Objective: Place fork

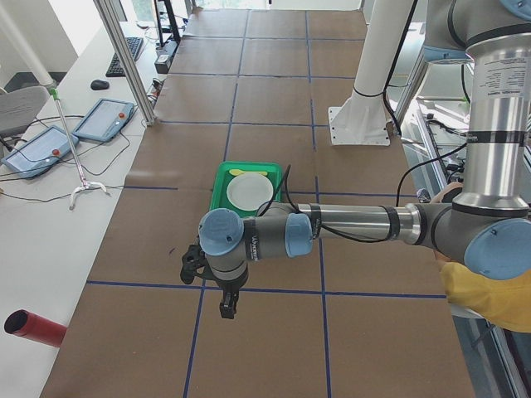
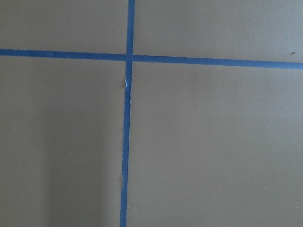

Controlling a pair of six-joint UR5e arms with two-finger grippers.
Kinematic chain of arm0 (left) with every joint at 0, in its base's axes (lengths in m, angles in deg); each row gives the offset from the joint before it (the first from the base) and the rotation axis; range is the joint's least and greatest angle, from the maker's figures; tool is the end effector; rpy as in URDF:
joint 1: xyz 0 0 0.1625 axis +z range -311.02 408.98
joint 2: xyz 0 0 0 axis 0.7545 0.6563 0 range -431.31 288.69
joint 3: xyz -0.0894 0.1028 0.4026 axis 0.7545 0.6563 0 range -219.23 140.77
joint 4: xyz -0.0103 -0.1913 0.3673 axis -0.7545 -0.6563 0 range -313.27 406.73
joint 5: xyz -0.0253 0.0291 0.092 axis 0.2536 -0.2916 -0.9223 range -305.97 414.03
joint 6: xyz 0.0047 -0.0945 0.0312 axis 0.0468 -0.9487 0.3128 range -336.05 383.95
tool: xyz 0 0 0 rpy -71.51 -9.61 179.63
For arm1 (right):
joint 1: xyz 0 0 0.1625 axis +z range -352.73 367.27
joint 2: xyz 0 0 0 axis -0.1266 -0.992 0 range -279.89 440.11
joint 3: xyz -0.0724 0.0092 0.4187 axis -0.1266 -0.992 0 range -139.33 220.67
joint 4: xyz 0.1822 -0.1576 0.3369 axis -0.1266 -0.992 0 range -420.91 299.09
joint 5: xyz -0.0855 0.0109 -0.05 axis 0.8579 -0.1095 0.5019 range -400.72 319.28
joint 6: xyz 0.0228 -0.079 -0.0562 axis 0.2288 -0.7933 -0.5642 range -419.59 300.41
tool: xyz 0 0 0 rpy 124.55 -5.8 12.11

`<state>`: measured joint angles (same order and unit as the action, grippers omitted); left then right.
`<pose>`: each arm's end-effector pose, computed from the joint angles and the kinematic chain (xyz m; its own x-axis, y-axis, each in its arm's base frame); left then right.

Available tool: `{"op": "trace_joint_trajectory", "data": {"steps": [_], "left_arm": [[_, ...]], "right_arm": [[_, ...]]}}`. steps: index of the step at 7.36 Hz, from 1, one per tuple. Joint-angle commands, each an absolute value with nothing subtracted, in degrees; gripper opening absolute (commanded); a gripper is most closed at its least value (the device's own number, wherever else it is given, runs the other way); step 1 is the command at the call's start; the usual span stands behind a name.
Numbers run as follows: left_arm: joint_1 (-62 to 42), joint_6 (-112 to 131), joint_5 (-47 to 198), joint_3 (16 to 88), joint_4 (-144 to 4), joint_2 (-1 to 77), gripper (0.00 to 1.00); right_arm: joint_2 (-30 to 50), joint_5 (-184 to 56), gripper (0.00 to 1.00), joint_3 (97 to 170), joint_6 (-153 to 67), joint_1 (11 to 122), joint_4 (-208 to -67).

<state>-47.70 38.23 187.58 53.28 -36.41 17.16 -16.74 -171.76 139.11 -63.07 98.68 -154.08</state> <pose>-0.1192 -0.4619 0.6628 0.7183 0.0941 -0.6894 -0.0636 0.9955 0.0697 0.0787 -0.4370 0.6515 0.7536 -0.0241 0.6568 0.0212 0.9997 0.0123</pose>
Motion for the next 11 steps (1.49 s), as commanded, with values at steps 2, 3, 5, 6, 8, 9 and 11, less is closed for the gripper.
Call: {"op": "trace_joint_trajectory", "data": {"steps": [2, 3, 5, 6, 8, 9, 11], "left_arm": [[-47.7, 38.54, 187.45, 52.53, -35.98, 16.93, 1.0], [-47.7, 38.62, 187.45, 52.53, -35.98, 17.02, 1.0], [-47.61, 38.63, 187.27, 52.44, -35.98, 17.2, 1.0], [-47.61, 38.63, 187.1, 52.44, -35.19, 17.11, 1.0], [-47.43, 38.71, 187.01, 53.23, -35.19, 17.64, 1.0], [-47.26, 38.71, 187.01, 52.71, -35.36, 17.64, 1.0], [-47.26, 38.71, 186.83, 52.71, -35.1, 17.2, 1.0]], "right_arm": [[-16.74, -171.76, 1.0, 139.11, -63.1, 98.68, -154.08], [-16.74, -171.76, 1.0, 139.11, -63.1, 98.68, -154.08], [-16.74, -171.76, 1.0, 139.11, -63.1, 98.68, -154.08], [-16.74, -171.76, 1.0, 139.11, -63.1, 98.68, -154.08], [-16.74, -171.76, 1.0, 139.11, -63.01, 98.68, -154.08], [-16.74, -171.76, 1.0, 139.11, -63.1, 98.68, -154.08], [-16.74, -171.76, 1.0, 139.11, -63.1, 98.68, -154.08]]}}
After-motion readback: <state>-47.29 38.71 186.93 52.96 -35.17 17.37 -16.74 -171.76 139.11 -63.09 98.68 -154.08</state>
